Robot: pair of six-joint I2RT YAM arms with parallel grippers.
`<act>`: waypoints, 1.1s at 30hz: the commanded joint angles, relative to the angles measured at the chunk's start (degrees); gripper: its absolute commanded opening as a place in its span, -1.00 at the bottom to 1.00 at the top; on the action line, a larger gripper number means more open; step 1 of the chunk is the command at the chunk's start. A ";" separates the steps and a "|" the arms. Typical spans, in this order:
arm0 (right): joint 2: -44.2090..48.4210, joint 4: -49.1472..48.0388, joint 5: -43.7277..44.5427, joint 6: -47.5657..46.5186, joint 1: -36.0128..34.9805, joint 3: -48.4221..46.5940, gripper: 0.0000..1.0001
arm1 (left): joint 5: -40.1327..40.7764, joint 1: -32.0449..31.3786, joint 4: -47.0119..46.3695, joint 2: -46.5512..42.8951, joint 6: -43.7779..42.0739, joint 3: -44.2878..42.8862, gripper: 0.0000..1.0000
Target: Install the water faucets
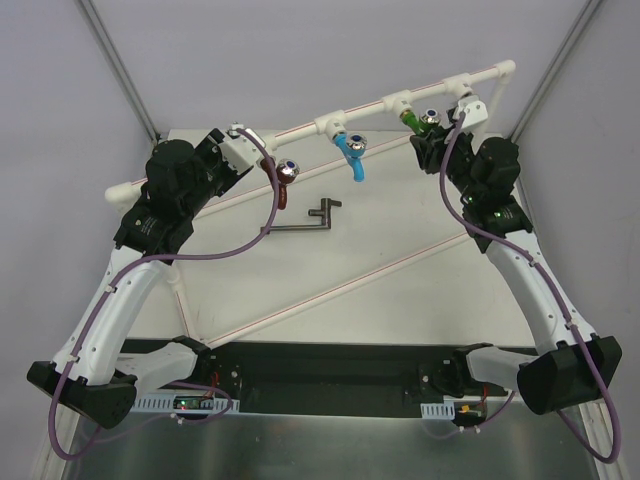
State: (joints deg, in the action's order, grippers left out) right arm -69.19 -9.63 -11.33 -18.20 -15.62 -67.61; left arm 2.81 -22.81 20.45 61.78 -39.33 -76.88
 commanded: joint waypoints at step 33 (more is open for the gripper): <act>-6.31 -8.39 -0.18 70.39 5.77 2.57 -0.96 | -1.84 -0.31 8.03 0.45 16.83 3.05 -1.00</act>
State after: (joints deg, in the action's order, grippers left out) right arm -71.61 -13.56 -15.90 40.88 -10.72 -66.00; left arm 3.09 -22.79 19.90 61.78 -39.33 -76.69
